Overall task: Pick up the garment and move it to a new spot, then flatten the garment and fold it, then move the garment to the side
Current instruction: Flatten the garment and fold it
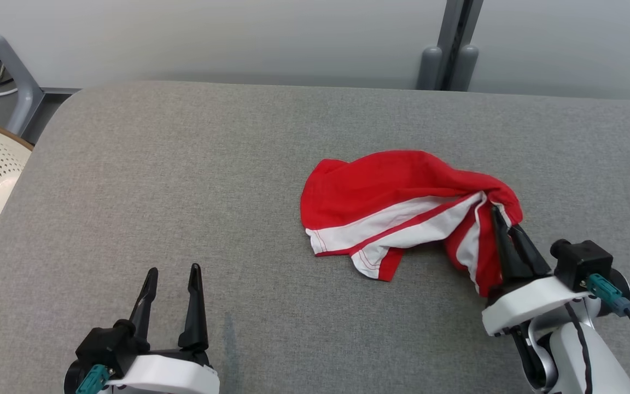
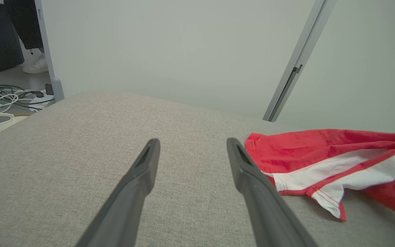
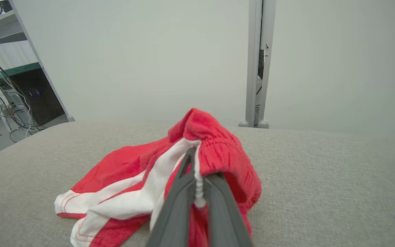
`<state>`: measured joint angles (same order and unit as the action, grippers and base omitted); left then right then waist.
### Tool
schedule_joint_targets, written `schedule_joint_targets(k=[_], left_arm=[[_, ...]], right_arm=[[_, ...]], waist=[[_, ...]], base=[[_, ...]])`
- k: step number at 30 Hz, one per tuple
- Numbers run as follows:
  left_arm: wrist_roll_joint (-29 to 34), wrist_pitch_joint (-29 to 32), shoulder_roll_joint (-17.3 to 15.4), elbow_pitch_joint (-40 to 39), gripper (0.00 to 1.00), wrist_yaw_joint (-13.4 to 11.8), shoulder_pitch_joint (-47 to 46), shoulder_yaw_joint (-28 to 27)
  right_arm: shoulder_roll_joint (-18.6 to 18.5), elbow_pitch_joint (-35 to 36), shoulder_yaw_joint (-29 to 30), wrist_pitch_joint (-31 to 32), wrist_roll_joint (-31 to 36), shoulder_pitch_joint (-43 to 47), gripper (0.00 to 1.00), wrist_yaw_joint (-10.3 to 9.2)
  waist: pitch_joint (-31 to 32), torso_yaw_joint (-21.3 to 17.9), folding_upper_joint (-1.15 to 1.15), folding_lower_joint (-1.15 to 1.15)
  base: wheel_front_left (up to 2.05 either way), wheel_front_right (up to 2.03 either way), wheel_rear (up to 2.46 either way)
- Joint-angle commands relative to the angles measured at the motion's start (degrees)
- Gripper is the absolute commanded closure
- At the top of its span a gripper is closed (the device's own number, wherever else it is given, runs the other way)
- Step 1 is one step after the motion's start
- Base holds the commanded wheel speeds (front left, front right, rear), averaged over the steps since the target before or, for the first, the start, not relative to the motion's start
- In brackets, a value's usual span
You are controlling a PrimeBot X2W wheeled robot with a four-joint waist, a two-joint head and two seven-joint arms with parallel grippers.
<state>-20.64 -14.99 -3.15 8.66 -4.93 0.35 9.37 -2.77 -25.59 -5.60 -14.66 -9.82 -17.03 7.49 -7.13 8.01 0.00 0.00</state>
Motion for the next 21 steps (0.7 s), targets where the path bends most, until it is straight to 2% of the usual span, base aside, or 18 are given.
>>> schedule_joint_targets(k=[1, 7, 11, 21], left_arm=[[0.42, -0.26, -0.16, -0.12, 0.0, 0.23, -0.44, -0.44], [0.55, -0.26, -0.06, 0.11, 0.0, 0.48, -0.65, -0.59], [0.57, -0.26, 0.01, 0.27, 0.0, 0.6, -0.96, -0.63], [0.3, -0.26, 0.06, 1.2, 0.0, 0.8, -1.57, -0.05]], right_arm=[[-0.28, 1.56, -0.67, -0.23, 0.27, 0.18, 1.0, 0.01], [-0.27, 7.56, -5.49, 1.15, -0.46, -2.61, 1.0, 0.01], [-0.3, 9.08, -7.7, 2.75, 0.85, -7.11, 1.0, 0.01], [-1.15, 0.01, -11.85, 1.1, 1.85, -24.52, 1.0, 0.01]], waist=[[0.15, -0.39, 0.0, 0.0], [0.55, -1.35, 0.0, 0.0], [0.49, -1.71, 0.0, 0.0], [0.37, 0.87, 0.0, 0.0]], base=[[0.0, 0.0, 0.0], [0.0, 0.0, 0.0], [0.0, 0.0, 0.0], [0.0, 0.0, 0.0]])
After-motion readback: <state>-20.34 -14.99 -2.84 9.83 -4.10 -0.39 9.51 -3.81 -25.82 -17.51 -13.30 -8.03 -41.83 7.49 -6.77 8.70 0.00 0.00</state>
